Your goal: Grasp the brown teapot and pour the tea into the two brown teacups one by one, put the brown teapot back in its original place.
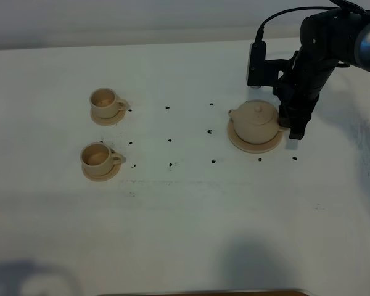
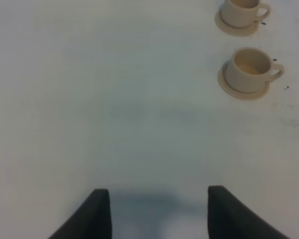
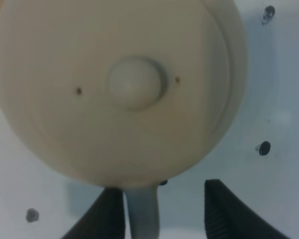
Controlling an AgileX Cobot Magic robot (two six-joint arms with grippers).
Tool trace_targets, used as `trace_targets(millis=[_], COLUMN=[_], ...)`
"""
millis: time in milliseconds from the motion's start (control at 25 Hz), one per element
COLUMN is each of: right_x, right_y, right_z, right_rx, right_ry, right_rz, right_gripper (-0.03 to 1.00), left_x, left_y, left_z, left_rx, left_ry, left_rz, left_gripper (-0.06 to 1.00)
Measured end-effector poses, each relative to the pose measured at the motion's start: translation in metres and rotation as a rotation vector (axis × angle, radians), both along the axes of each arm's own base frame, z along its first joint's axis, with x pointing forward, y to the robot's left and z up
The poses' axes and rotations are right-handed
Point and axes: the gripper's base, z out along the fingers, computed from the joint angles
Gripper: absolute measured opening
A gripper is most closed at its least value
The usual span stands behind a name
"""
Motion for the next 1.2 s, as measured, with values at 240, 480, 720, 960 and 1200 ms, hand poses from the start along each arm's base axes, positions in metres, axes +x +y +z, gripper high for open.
trace_targets(millis=[240,480,720,960,1200], right_x=[-0.0003,-0.0008,-0.0007,-0.0006,-0.0007], right_y=[-0.0002,0.0004,0.0005,0.0006,0.0012], right_z=[-0.0001,-0.0001,-0.0037,-0.0058,-0.0058], right_rx=[-0.002,-0.003,-0.004,-0.005,-0.001], right_ry=[0.004,0.007,0.016,0.021,0.022], right_rz=[0.000,0.003,0.002,0.002,0.013], right_gripper=[0.36,0.36,0.36,0.36,0.31], left_x=[0.0000,0.0000,0.0000,0.0000,0.0000], left_y=[0.0000,0.0000,0.0000,0.0000,0.0000], left_z=[0.0000,0.0000,0.0000,0.0000,0.0000], left_rx=[0.000,0.000,0.000,0.000,0.000], left_ry=[0.000,0.000,0.000,0.000,0.000], left_rz=[0.000,0.000,0.000,0.000,0.000], left_gripper=[0.50,0.50,0.50,0.50,0.50])
